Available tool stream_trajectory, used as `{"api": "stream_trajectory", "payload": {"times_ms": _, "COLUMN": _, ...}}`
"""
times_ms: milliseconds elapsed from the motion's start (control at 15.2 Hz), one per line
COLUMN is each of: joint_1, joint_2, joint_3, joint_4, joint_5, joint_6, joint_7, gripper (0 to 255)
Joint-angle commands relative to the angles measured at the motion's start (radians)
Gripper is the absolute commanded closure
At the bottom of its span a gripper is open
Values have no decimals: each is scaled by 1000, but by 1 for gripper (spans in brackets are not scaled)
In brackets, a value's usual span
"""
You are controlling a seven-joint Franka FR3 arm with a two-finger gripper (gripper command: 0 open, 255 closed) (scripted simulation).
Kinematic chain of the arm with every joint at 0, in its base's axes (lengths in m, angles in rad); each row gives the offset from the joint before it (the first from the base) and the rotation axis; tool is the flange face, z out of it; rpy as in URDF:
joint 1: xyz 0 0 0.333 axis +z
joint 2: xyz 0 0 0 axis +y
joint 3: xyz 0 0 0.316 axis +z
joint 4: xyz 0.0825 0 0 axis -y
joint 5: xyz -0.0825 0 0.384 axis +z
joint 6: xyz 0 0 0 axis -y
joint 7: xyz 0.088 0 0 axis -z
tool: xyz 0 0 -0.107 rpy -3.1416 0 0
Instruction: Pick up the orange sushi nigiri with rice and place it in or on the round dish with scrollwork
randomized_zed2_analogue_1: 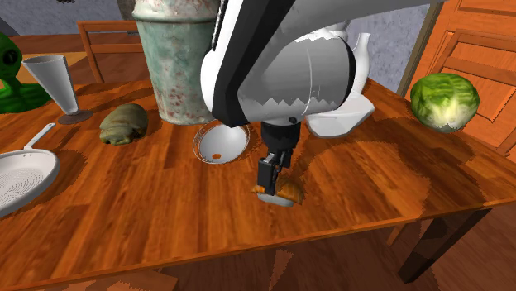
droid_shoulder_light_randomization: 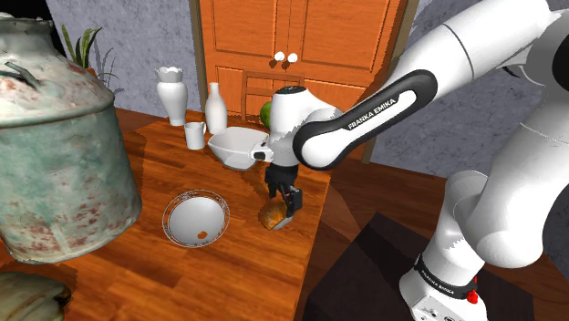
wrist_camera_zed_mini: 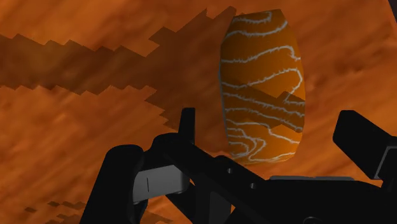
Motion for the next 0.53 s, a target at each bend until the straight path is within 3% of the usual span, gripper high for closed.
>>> {"api": "stream_trajectory", "payload": {"times_ms": 0, "joint_1": 0, "joint_2": 17, "joint_3": 0, "joint_4": -14, "joint_5": -1, "joint_6": 32, "joint_7": -2, "gripper": 0}}
{"api": "stream_trajectory", "payload": {"times_ms": 198, "joint_1": -1, "joint_2": 51, "joint_3": 0, "joint_4": -32, "joint_5": -4, "joint_6": 84, "joint_7": 0, "gripper": 0}}
{"api": "stream_trajectory", "payload": {"times_ms": 462, "joint_1": -1, "joint_2": 51, "joint_3": 0, "joint_4": -32, "joint_5": -4, "joint_6": 84, "joint_7": 0, "gripper": 0}}
